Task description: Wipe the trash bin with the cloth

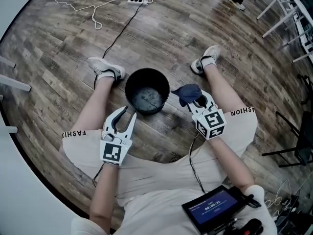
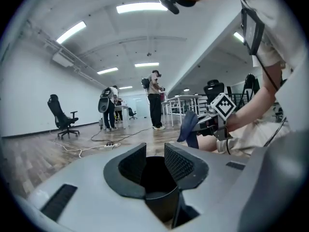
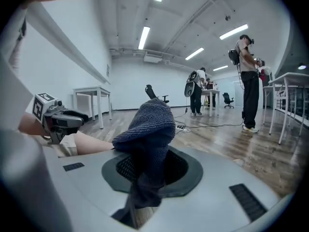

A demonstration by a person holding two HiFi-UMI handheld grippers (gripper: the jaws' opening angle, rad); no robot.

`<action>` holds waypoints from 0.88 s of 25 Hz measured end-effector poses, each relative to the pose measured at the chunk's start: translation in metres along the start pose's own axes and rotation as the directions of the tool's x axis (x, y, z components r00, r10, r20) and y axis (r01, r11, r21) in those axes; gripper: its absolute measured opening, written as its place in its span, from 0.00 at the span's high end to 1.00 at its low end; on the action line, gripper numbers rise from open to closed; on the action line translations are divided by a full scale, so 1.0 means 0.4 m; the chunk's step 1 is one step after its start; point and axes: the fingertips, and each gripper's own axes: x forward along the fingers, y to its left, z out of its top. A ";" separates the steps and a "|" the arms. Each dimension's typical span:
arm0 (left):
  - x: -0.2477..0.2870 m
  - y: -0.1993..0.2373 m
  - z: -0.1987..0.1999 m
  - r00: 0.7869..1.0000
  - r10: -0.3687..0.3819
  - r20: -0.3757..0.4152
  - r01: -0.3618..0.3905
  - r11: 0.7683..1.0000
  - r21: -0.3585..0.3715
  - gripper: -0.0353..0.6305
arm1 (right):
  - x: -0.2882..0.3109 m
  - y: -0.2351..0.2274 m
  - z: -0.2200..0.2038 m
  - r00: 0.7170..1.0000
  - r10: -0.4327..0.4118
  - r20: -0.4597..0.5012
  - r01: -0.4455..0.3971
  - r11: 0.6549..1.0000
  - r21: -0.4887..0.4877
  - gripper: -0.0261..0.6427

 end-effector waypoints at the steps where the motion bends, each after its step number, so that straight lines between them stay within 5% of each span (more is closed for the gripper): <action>1: -0.008 -0.002 -0.001 1.000 0.009 0.019 -0.008 0.999 -0.036 0.75 | -0.016 0.004 0.002 1.000 -0.015 0.023 0.015 1.000 0.000 0.83; 4: -0.026 -0.009 -0.022 0.999 0.033 0.036 -0.028 0.992 -0.121 0.75 | -0.058 0.011 -0.010 0.996 -0.060 0.073 0.058 0.998 0.018 0.83; 10: -0.019 -0.034 -0.137 0.999 0.036 -0.010 -0.037 0.989 -0.145 0.75 | -0.085 0.020 -0.095 0.990 -0.107 0.094 0.111 0.993 -0.038 0.83; 22: 0.028 -0.059 -0.237 0.991 0.020 -0.131 -0.033 0.995 -0.099 0.75 | -0.043 0.052 -0.193 0.998 -0.060 0.022 0.061 0.998 -0.030 0.83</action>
